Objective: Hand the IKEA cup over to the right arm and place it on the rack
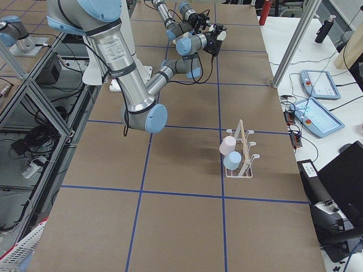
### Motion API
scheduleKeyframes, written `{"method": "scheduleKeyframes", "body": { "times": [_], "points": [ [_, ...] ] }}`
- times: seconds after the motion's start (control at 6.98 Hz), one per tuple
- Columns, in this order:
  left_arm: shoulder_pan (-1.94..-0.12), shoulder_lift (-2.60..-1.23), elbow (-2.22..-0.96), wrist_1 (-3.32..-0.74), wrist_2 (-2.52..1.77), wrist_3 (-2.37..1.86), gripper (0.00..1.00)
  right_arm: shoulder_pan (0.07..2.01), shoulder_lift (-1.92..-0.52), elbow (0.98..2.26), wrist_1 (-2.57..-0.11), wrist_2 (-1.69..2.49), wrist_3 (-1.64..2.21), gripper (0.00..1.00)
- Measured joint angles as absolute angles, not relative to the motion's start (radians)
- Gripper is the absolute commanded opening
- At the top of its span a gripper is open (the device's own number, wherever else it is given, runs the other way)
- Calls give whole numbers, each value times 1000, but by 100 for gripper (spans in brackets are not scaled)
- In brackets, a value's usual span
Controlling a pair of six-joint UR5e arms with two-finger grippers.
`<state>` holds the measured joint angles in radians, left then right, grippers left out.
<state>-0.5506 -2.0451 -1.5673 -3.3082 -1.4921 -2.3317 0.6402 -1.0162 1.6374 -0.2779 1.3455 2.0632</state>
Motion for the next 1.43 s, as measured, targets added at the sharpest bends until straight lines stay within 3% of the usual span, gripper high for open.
{"method": "scheduleKeyframes", "body": {
  "times": [0.57,1.15,1.43],
  "points": [
    [-568,-2006,-1619,-3174,-1491,-2121,100,747,-1072,1654,-446,1338,1765,0],
    [-573,-1909,-2033,-2412,-1490,-1716,100,768,-1151,1755,-890,1105,1376,0],
    [-591,-1889,-2133,-2181,-1513,-1619,100,770,-1242,1760,-933,1052,1181,0]
  ]
}}
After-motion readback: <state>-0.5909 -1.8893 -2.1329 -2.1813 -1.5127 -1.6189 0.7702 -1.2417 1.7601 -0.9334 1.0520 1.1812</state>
